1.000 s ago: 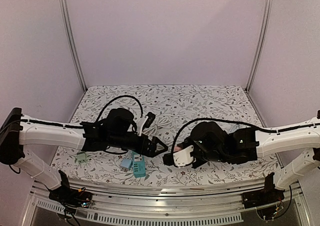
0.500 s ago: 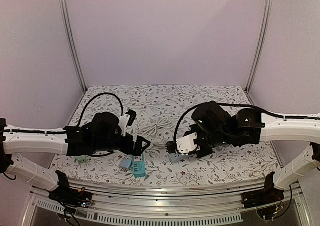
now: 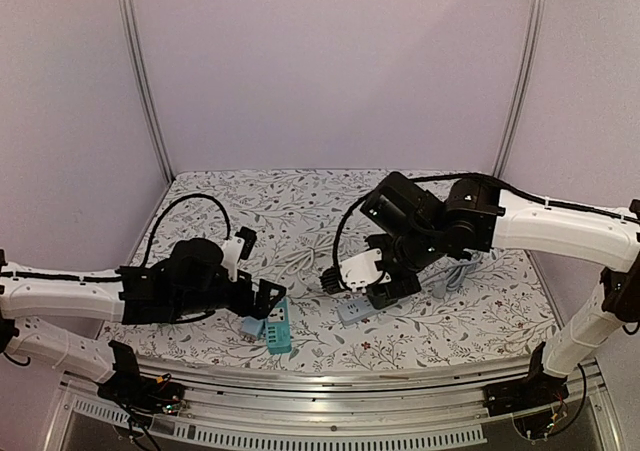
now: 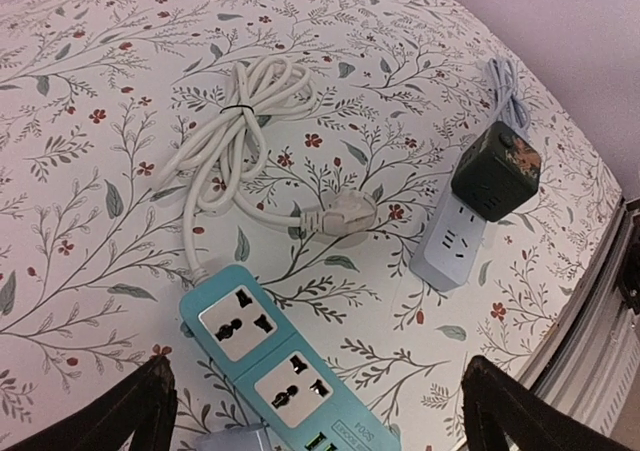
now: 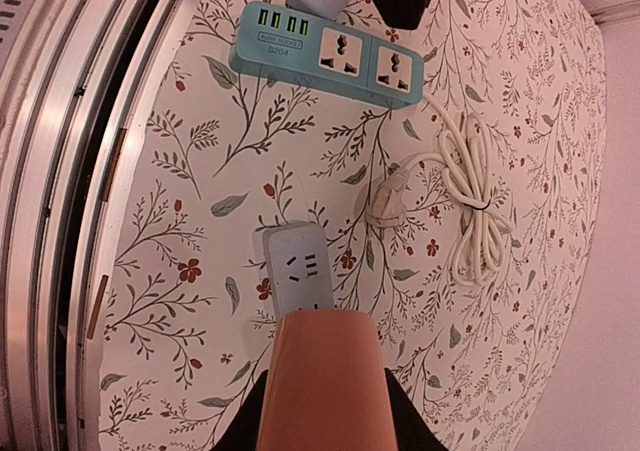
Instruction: Insert the plug
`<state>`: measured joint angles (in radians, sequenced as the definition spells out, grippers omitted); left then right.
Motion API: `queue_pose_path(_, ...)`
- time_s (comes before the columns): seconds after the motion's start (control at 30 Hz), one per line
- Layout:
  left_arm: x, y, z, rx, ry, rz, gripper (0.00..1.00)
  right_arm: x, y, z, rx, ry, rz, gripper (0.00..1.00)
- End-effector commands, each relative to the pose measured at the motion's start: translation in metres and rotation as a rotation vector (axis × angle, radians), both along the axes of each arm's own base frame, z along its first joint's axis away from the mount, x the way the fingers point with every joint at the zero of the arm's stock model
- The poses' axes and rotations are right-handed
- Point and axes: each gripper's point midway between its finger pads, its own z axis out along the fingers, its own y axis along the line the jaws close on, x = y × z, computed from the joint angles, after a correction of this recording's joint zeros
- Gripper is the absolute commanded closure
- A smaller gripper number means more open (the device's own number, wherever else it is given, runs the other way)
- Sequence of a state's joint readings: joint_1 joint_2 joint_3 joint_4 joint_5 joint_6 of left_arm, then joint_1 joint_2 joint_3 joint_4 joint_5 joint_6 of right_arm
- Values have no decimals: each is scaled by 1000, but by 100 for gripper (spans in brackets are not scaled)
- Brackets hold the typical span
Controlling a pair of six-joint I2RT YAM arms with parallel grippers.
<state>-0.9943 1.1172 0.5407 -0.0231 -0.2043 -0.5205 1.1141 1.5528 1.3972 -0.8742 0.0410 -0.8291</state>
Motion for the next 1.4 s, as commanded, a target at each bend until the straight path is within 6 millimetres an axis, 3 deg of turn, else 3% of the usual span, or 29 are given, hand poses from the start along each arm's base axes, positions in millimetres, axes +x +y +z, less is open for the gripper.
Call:
queue_pose_path(0.0, 9, 12, 4, -10, -79, 42, 1, -4, -9, -12, -97, 75, 4, 100)
queue_pose_path(0.4, 7, 21, 2, -60, -183, 39, 1, 11, -2, -26, -203, 210, -3, 100)
queue_pose_path(0.83, 16, 25, -17, -28, -270, 72, 1, 30, -2, -54, -305, 305, -34, 100)
queue_pose_path(1.0, 25, 38, -22, 36, -310, 144, 1, 39, 0, -63, -347, 313, -36, 100)
queue_pose_path(1.37, 21, 62, -18, 10, -376, 197, 1, 50, 10, -99, -425, 347, -22, 100)
